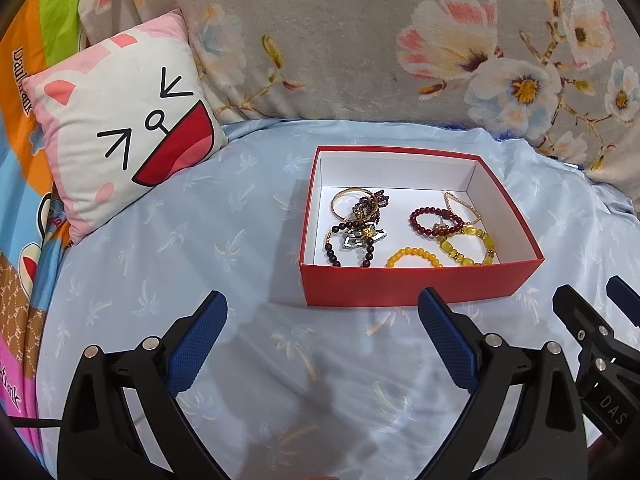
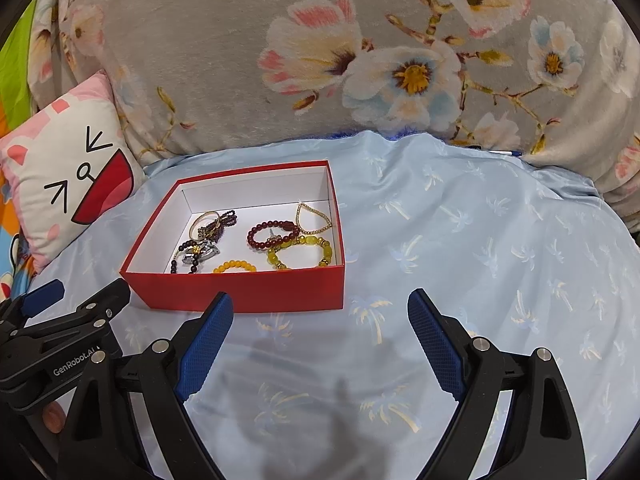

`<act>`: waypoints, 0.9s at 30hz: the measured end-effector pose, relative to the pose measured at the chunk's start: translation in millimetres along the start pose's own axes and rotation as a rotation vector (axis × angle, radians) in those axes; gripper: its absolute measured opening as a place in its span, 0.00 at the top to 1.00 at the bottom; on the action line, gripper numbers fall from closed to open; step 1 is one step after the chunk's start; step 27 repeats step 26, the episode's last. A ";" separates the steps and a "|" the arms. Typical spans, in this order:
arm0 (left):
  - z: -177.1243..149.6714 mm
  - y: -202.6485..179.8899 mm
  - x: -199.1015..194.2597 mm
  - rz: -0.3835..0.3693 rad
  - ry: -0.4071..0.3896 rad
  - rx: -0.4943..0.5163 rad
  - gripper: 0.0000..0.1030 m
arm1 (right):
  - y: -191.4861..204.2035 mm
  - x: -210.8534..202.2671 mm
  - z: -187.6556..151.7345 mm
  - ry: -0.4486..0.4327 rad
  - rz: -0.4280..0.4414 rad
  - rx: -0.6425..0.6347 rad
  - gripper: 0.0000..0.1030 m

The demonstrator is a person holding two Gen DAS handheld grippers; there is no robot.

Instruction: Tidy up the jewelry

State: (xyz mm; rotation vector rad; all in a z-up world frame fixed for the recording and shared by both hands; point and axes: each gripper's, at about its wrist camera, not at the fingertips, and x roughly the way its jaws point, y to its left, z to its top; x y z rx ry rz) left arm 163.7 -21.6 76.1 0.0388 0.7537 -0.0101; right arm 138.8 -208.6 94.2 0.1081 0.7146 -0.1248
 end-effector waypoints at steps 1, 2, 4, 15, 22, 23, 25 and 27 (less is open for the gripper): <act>-0.1 -0.2 0.2 -0.003 0.000 0.003 0.11 | 0.0 -0.1 0.0 0.001 0.002 0.001 0.18; -0.5 -0.7 0.1 -0.002 0.000 0.004 0.11 | 0.3 -1.0 -0.1 0.002 0.003 0.002 0.18; -0.9 -1.5 0.2 -0.001 0.001 0.008 0.11 | 1.0 -2.4 -0.1 0.004 0.001 -0.001 0.18; -2.1 -3.2 0.8 -0.004 0.003 0.010 0.11 | 1.7 -3.0 -1.4 0.006 0.000 -0.005 0.18; -4.5 -2.2 2.4 -0.003 0.013 -0.008 0.11 | 1.5 -1.5 -2.5 0.007 0.000 -0.002 0.18; -5.1 -2.2 2.2 -0.004 0.013 -0.009 0.11 | 1.3 -1.3 -2.5 0.006 0.001 -0.003 0.18; -5.1 -2.3 2.2 -0.004 0.013 -0.006 0.11 | 1.6 -0.4 -3.5 0.006 0.000 -0.002 0.18; -5.1 -2.2 2.2 -0.005 0.013 -0.005 0.11 | 2.0 -0.3 -4.1 0.005 0.001 -0.001 0.18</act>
